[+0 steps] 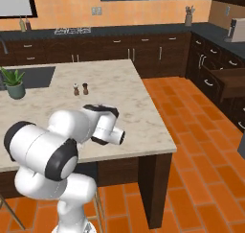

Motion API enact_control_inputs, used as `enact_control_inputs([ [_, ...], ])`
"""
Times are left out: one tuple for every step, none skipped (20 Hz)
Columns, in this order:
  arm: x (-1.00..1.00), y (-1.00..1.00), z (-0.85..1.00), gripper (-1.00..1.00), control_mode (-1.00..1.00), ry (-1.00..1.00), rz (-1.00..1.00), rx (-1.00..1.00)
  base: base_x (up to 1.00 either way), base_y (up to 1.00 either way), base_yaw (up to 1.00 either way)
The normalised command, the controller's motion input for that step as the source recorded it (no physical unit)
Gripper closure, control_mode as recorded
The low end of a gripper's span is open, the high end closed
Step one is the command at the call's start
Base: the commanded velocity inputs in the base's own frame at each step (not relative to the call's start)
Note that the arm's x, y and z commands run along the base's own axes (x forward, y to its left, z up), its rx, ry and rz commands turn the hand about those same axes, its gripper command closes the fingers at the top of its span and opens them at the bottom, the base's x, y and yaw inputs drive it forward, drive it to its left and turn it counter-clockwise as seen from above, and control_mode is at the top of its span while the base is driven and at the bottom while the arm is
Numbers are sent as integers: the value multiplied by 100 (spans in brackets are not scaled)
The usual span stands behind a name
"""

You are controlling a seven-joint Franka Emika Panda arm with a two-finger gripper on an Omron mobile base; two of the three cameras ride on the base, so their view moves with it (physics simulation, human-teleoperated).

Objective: Take a straw from the drawer in front and place it inside the glass cup on the dining counter.

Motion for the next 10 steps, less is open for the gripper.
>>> enact_control_inputs([
  [-3,-4,0,-100,-100,-14,0,0,0,0,0],
  [-9,-9,9,-100,-100,-15,0,0,0,0,0],
  [-22,-14,36,-100,-100,-17,0,0,0,0,0],
  [-28,-20,57,-100,-100,-18,0,0,0,0,0],
  [-43,-29,97,-100,-100,-22,0,0,0,0,0],
  [-59,-37,100,-100,-100,-24,1,2,0,0,0],
  [-64,-40,100,-100,-100,-25,2,2,0,0,0],
  [-61,-40,100,-100,-100,-22,3,3,0,0,0],
  [-59,-39,100,-100,-100,-20,4,0,0,0,0],
  [-59,-35,100,-100,-100,-17,4,0,0,0,0],
])
